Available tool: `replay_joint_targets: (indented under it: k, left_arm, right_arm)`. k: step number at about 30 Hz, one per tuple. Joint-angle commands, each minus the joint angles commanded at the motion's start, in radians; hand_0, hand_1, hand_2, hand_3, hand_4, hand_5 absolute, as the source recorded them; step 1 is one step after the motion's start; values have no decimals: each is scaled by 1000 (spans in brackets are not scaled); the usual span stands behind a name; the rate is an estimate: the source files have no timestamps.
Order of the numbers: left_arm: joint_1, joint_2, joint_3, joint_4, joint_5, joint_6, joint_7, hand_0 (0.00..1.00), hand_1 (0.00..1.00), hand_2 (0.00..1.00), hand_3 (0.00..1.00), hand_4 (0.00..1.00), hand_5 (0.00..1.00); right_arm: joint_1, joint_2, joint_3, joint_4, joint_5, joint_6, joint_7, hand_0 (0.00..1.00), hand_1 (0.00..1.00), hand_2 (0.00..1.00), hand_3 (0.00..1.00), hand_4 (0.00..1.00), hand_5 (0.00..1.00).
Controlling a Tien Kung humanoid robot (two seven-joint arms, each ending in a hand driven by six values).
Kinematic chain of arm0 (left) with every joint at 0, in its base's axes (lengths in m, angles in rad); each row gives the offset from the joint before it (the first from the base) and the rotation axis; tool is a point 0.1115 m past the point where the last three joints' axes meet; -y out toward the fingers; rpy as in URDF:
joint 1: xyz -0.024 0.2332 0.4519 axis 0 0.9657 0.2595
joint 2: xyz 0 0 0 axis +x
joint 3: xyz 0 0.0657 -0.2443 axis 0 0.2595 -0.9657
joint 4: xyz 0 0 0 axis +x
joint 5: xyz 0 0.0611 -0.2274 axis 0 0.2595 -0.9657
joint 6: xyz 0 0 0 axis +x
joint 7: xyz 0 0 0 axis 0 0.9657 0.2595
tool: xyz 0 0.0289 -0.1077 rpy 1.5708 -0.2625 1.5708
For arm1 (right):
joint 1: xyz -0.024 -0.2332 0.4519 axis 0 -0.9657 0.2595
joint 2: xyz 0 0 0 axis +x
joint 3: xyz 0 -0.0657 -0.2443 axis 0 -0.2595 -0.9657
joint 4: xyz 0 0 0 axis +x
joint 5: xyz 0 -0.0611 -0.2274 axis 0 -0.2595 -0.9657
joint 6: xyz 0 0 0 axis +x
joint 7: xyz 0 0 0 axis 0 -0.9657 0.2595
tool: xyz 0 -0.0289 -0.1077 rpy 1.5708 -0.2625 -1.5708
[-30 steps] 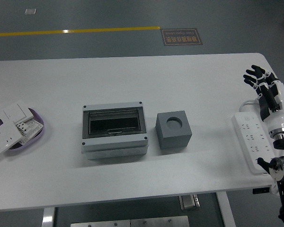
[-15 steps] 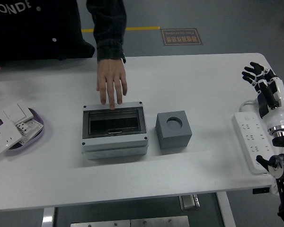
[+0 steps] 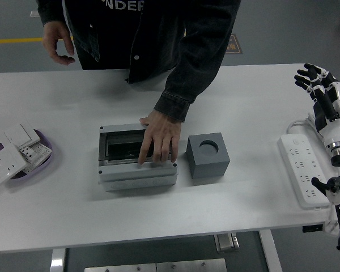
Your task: Pick up the cylinder from the cube,place it in the box,flap close box
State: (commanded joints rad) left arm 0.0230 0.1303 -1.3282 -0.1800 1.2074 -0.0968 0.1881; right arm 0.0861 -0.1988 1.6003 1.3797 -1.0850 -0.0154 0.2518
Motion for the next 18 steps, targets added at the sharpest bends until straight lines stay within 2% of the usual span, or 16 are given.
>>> replay_joint_targets:
  k: [18]
  left_arm:
    - [-1, 7, -12, 0, 14, 0, 9, 635, 664, 581, 645, 716, 292]
  right_arm:
    - [-9, 15, 11, 9, -19, -4, 1, 740, 659, 653, 661, 768, 519]
